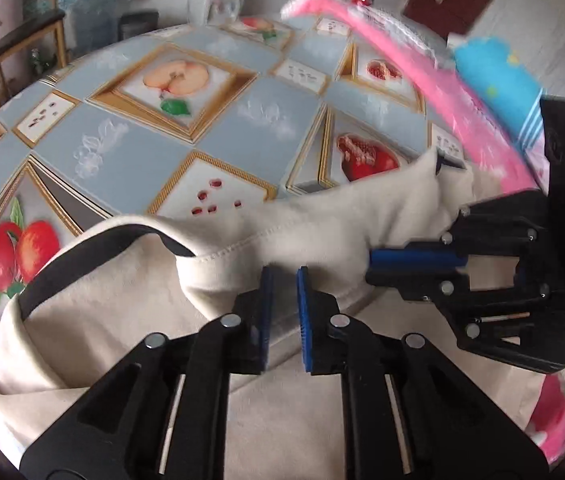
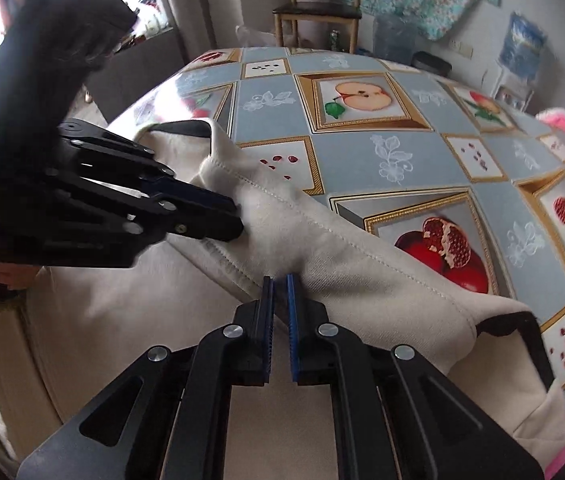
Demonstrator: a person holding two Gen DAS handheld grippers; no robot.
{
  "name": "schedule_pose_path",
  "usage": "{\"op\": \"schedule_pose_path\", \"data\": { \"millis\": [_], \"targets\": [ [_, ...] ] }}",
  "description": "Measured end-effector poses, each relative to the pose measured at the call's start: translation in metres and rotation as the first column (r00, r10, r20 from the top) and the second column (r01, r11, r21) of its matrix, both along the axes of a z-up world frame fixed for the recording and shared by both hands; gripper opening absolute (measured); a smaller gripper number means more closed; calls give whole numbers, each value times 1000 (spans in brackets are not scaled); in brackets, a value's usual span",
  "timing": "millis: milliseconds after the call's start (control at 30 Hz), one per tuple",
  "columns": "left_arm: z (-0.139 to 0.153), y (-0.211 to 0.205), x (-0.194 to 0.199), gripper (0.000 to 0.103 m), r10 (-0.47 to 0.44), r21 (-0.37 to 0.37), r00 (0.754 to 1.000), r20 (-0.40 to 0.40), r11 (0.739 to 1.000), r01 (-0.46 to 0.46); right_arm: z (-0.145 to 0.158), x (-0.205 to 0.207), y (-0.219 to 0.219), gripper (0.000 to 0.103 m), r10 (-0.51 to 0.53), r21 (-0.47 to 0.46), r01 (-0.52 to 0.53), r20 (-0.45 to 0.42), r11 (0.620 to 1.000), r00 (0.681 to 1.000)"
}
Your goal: Fold large clothes
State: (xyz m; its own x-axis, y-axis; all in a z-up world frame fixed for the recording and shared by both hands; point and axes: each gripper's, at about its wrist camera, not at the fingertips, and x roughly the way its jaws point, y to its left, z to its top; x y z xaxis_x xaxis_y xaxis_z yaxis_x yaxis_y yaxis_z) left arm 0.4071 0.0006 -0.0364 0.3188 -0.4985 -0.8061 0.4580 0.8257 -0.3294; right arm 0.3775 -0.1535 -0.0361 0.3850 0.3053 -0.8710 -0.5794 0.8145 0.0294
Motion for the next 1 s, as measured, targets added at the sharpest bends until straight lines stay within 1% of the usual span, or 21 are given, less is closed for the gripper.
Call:
{"op": "schedule_pose_path", "data": {
  "millis": [33,67,100,167,200,233,267,333,400,467,567,600,633,667,700,767,800,833,867,933,1000],
  "targets": [
    [-1,3,0,12,7,-16,1000,-4,1000,-7,0,0,-5,7,-8,-17,8,4,1000,1000],
    [-2,7,0,12,17,-37,1000,-15,999,-17,0,1,-16,9,-33,-54,35,21,998,999],
    [-4,10,0,10,22,-50,1000,-20,998,-23,-1,4,-29,10,-56,-60,57,26,997,998],
    [-7,14,-2,8,30,-73,999,-23,997,-32,-5,14,-66,10,-153,-59,153,-3,986,988],
    [-7,15,-2,8,30,-79,999,-23,996,-31,-4,18,-77,5,-169,-14,168,-37,986,985],
    [-7,14,-2,8,28,-78,999,-18,997,-30,-3,21,-88,1,-200,10,201,-75,979,977],
    [-8,13,-2,8,29,-75,999,-15,997,-30,3,21,-96,1,-238,28,242,-97,970,966],
    [-8,12,-3,8,30,-71,1000,-7,997,-31,20,17,-100,3,-267,58,270,-60,961,962],
    [-8,16,-4,8,38,-88,999,-14,995,-39,40,13,-95,5,-269,121,270,-30,955,963],
    [-8,18,-3,8,45,-103,999,-21,994,-47,46,15,-82,6,-259,123,258,-2,958,966],
    [-8,18,-5,8,46,-100,999,-13,994,-47,34,25,-55,6,-222,89,220,7,971,975],
    [-8,17,-5,8,46,-97,999,-10,994,-47,26,29,-48,6,-211,82,211,-5,974,977],
    [-8,17,-6,8,46,-95,999,-7,994,-46,11,34,-41,6,-210,44,211,-19,977,978],
    [-8,17,-6,8,44,-94,999,-4,995,-45,2,35,-39,6,-201,30,201,-3,979,980],
    [-8,17,-7,8,43,-94,999,-1,995,-43,2,34,-37,6,-193,22,193,25,981,981],
    [-8,18,-7,8,43,-98,999,0,994,-43,8,36,-35,6,-214,6,214,-1,977,977],
    [-8,19,-7,8,42,-99,999,1,994,-42,16,36,-35,7,-224,30,224,-11,974,974],
    [-8,19,-7,8,41,-101,999,2,994,-41,24,32,-32,7,-205,75,205,-13,976,979],
    [-9,20,-7,8,41,-107,999,2,993,-41,31,28,-26,7,-187,92,186,5,978,982],
    [-9,20,-7,8,41,-113,999,0,993,-41,33,24,-12,7,-153,93,149,35,984,988],
    [-9,21,-7,8,42,-116,999,-1,992,-42,23,25,6,7,-111,84,109,24,991,994]
  ]
}}
